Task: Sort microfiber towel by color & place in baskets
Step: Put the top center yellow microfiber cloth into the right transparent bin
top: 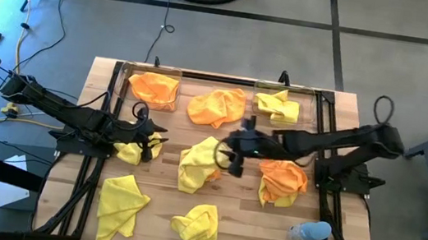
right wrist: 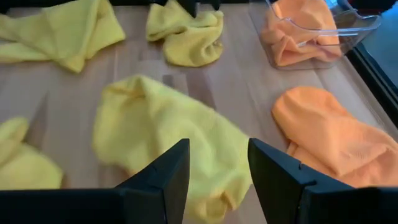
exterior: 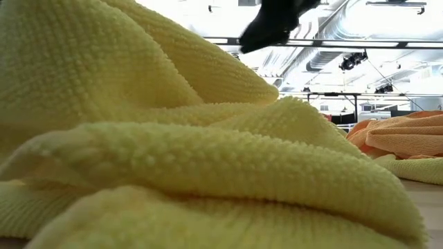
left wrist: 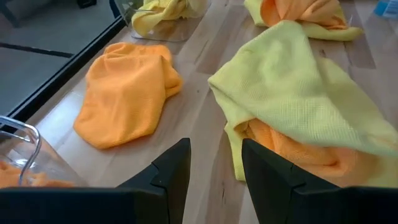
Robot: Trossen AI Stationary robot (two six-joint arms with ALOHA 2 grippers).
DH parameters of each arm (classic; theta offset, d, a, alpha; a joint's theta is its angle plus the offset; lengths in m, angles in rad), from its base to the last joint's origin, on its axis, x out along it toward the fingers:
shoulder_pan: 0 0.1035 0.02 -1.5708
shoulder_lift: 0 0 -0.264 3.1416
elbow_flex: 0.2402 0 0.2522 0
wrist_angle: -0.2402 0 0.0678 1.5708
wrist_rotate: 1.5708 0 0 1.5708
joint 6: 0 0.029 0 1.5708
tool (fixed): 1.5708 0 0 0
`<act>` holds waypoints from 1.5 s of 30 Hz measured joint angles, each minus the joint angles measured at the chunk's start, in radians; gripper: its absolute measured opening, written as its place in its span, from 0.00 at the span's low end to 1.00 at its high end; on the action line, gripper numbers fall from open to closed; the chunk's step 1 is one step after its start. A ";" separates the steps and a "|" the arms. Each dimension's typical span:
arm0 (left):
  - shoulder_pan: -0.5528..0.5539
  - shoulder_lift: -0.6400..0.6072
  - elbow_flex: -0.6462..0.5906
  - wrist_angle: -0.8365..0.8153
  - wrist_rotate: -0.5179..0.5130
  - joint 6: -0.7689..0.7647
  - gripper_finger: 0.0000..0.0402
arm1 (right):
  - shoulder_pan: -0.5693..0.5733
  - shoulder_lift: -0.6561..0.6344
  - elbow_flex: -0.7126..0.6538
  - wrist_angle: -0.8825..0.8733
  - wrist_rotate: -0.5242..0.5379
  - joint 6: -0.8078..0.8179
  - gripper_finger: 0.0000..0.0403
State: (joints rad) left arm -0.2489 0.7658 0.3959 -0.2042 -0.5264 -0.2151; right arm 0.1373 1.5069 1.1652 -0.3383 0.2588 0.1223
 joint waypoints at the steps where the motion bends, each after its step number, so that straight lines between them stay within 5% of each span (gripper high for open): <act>1: 0.000 0.000 0.000 -0.008 0.008 0.000 0.33 | -0.002 0.030 0.032 -0.008 0.000 0.000 0.39; 13: 0.001 -0.135 0.001 -0.160 -0.013 -0.026 0.33 | -0.007 0.462 0.539 -0.397 -0.026 -0.096 0.39; 20: 0.001 -0.182 0.001 -0.239 -0.009 -0.090 0.33 | -0.008 0.625 0.628 -0.490 -0.070 -0.105 0.39; 27: 0.001 -0.182 0.001 -0.241 -0.008 -0.098 0.33 | -0.024 0.681 0.622 -0.495 -0.104 -0.097 0.36; 35: 0.001 -0.182 0.001 -0.240 -0.008 -0.098 0.33 | -0.028 0.685 0.621 -0.507 -0.117 -0.077 0.03; 45: 0.001 -0.182 0.000 -0.240 -0.008 -0.123 0.33 | -0.033 0.554 0.621 -0.554 -0.095 0.047 0.01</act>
State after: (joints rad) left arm -0.2481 0.5838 0.3958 -0.4440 -0.5346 -0.3378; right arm 0.1047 2.0608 1.7866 -0.8918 0.1633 0.1691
